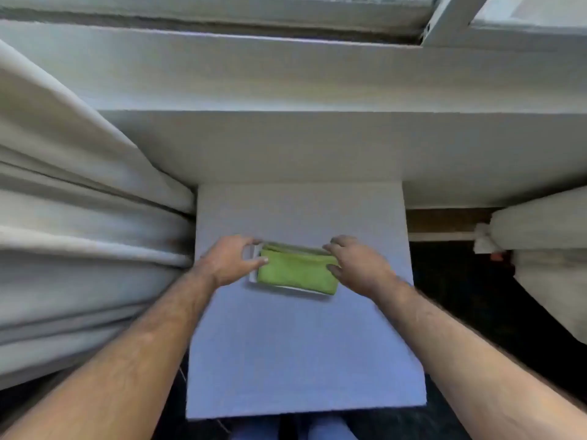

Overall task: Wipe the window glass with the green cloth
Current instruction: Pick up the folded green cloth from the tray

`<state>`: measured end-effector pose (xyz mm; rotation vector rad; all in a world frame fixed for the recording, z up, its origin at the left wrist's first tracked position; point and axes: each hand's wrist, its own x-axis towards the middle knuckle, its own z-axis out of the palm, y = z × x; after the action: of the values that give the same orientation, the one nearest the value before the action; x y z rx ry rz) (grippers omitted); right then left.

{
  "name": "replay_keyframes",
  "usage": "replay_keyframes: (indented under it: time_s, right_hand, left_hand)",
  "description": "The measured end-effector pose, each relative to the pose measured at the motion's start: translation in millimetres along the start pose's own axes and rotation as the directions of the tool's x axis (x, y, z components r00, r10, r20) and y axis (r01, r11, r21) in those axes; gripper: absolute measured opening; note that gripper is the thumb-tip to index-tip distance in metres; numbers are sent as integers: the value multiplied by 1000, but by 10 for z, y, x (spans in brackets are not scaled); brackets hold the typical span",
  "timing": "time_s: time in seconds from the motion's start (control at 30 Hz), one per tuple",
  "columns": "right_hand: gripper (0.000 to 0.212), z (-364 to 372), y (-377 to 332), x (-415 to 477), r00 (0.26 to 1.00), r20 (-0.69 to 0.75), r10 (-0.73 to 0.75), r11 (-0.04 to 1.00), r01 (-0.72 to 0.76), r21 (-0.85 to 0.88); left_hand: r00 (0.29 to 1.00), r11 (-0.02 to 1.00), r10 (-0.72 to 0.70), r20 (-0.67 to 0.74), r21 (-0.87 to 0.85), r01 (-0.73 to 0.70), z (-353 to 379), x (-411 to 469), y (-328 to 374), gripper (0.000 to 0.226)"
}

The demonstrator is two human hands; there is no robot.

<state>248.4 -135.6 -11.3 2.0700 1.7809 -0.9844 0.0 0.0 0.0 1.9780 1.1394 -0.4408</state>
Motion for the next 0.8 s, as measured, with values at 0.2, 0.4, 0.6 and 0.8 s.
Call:
replay_keyframes:
  time_s: [0.2, 0.4, 0.6, 0.8]
  right_hand:
    - [64, 856, 185, 392, 994, 79, 78, 996, -74, -50]
    - [48, 1239, 159, 605, 991, -69, 115, 984, -123, -126]
    - [38, 1147, 131, 674, 981, -45, 188, 981, -190, -35]
    - [24, 490, 105, 340, 983, -67, 170, 985, -169, 24]
  left_hand:
    - [994, 983, 67, 82, 166, -80, 887, 579, -312, 59]
    - [993, 909, 115, -2, 404, -104, 1208, 946, -402, 58]
    - [997, 822, 74, -26, 567, -46, 1149, 961, -301, 32]
    - [1000, 967, 21, 17, 253, -24, 629, 615, 8, 19]
